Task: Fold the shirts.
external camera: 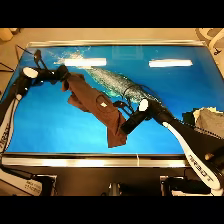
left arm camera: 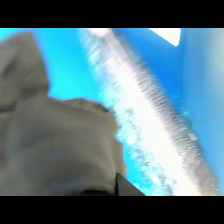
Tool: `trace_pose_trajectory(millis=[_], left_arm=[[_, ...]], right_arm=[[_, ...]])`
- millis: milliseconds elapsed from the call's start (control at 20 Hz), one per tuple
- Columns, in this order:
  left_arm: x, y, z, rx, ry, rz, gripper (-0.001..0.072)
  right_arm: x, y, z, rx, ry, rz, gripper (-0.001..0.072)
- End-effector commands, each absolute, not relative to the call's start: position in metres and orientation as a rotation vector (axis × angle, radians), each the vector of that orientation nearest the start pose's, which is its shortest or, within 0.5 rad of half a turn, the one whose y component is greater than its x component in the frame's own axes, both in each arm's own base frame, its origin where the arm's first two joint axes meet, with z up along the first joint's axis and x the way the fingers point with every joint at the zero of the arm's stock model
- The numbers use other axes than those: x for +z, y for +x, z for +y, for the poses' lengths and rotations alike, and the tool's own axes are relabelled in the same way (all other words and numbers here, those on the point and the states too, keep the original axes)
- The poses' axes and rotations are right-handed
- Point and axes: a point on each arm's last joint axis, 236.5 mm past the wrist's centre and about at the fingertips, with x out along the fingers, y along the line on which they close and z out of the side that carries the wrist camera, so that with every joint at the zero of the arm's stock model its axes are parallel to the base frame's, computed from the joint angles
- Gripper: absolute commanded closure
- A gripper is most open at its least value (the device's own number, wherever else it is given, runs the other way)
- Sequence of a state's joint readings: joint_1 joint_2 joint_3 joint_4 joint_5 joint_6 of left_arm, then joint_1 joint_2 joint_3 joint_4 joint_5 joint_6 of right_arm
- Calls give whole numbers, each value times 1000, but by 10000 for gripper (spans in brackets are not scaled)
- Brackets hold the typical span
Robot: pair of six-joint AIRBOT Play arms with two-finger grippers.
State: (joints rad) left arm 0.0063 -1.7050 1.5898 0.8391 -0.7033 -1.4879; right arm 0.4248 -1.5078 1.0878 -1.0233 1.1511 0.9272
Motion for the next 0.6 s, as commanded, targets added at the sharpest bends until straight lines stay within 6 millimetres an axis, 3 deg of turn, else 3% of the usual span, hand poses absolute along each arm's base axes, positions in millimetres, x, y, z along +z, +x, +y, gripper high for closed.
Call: trace_pose_trajectory(millis=[0,150,250,350,450,550], left_arm=[[162,580,-99,-344,-443,571,677],[270,551,-99,-394,-337,364,676],[346,518,-101,-419,-305,221,676],[424,467,-107,-455,-270,65,676],[490,410,-107,-473,-242,-85,676],[536,350,-103,-471,-201,-210,676]], right_arm=[[-6,329,221,904,-477,1174,683],[121,372,171,644,-663,881,683],[214,373,144,504,-683,683,683],[293,357,125,417,-650,506,684],[353,331,110,367,-612,359,684],[400,301,96,336,-575,232,685]])
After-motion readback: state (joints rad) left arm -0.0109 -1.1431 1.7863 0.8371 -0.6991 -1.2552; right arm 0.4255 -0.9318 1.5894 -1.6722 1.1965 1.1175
